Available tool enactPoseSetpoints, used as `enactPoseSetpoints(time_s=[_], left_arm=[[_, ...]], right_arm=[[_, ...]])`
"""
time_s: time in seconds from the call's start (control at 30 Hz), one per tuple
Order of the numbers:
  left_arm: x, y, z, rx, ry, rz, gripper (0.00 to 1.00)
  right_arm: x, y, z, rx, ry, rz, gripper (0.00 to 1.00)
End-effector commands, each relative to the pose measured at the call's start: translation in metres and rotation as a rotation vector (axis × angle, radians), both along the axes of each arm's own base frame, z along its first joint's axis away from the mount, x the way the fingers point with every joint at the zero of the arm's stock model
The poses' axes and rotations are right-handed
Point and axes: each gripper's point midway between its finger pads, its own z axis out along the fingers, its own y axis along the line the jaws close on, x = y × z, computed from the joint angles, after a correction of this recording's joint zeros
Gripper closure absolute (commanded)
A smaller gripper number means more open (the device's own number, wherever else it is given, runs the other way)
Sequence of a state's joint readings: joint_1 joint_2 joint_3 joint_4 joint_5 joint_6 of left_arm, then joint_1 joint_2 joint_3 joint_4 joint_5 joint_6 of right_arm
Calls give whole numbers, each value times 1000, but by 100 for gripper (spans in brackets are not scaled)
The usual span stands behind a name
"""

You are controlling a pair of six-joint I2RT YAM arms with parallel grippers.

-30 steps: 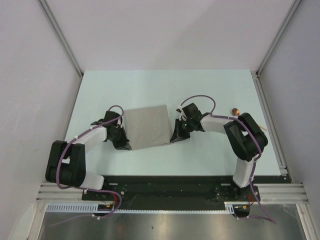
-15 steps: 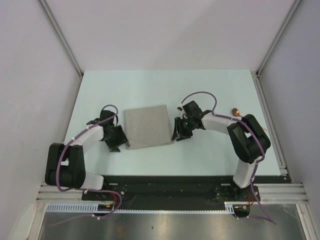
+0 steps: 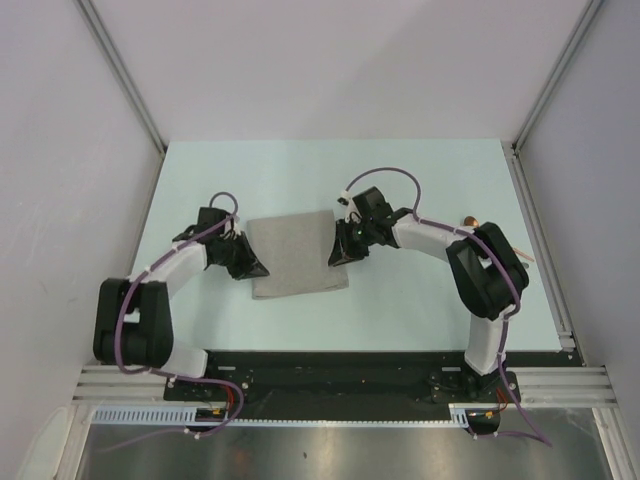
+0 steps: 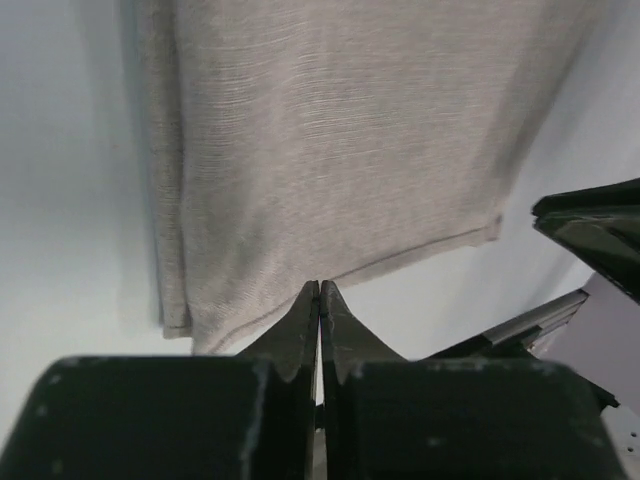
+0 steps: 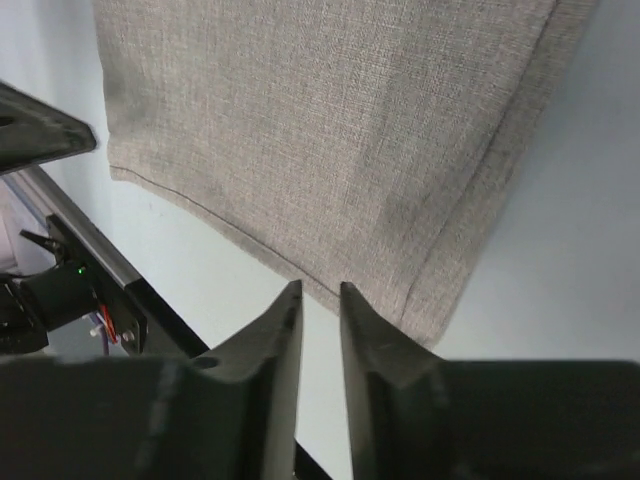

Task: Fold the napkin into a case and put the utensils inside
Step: Smooth out the square-folded napkin at the center of the board.

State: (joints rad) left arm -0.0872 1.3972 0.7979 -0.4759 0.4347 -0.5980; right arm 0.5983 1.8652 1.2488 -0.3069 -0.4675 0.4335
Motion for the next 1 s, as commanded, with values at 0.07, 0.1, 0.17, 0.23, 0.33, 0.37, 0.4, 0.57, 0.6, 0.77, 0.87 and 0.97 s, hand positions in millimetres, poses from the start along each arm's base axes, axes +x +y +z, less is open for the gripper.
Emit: enactPoseSetpoints(time_s=[0.07, 0.1, 0.17, 0.23, 0.33, 0.37, 0.4, 0.57, 0.6, 0.77, 0.87, 0.97], left_arm=[[-32, 26, -51, 108, 163, 6, 100], [-35, 36, -56, 156, 173, 43, 100], [-40, 48, -64, 174, 202, 102, 100], [-40, 53, -65, 185, 204, 128, 100], [-41, 51, -67, 176, 212, 127, 100], [-40, 50, -66, 170, 205, 114, 100], [-38, 43, -58, 132, 175, 94, 100], [-20, 36, -11, 89, 4, 70, 74], [-13, 43, -2, 84, -20, 98, 69], [47, 26, 42, -82, -181, 95, 62], [83, 25, 35, -114, -180, 102, 79], [116, 29, 32, -113, -205, 110, 91]], right_arm=[[6, -5, -29, 97, 47, 7, 83], [10, -6, -34, 98, 28, 13, 84], [11, -11, -53, 76, 53, 8, 87], [14, -14, -60, 60, 54, -2, 87], [22, -15, -51, 20, 12, -10, 86], [20, -14, -45, 4, 0, -4, 86], [30, -10, -25, 0, -57, -12, 85], [30, 20, 31, 7, -175, 36, 68], [24, 32, 35, 16, -182, 62, 63], [21, 88, 54, 216, -139, 120, 52], [19, 120, 60, 364, -103, 130, 56], [11, 147, 62, 483, -43, 153, 73]])
